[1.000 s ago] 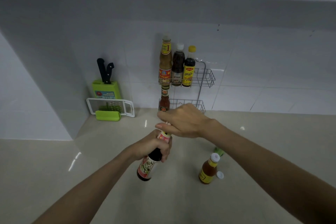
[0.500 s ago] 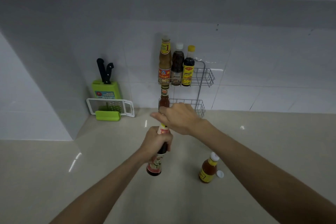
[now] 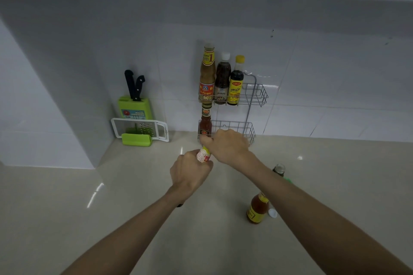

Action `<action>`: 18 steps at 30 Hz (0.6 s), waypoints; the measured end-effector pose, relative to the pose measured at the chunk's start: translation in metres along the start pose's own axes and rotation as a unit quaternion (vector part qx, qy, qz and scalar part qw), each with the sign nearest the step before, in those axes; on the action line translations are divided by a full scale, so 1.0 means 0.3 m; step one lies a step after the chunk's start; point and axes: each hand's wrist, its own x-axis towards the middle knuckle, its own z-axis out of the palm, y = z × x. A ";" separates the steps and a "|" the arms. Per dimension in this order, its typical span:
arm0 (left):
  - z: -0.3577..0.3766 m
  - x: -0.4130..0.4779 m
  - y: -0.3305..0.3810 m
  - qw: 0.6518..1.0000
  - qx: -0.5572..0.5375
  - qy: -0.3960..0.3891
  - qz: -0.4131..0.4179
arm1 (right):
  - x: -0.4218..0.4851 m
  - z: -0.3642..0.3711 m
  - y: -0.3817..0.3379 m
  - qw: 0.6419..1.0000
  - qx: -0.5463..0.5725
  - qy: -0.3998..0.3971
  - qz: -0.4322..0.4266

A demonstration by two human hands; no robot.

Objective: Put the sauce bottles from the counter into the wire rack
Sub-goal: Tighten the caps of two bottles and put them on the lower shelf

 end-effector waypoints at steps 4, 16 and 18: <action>-0.037 -0.004 0.030 0.997 -0.044 -0.040 0.041 | 0.014 -0.053 0.004 0.989 0.094 -0.008 -0.110; -0.028 0.004 -0.121 0.893 -0.311 -0.324 0.031 | 0.109 -0.193 0.060 0.946 0.304 -0.033 -0.105; 0.011 0.022 -0.141 0.908 -0.310 -0.282 0.016 | 0.074 -0.128 0.085 0.936 0.345 -0.035 -0.051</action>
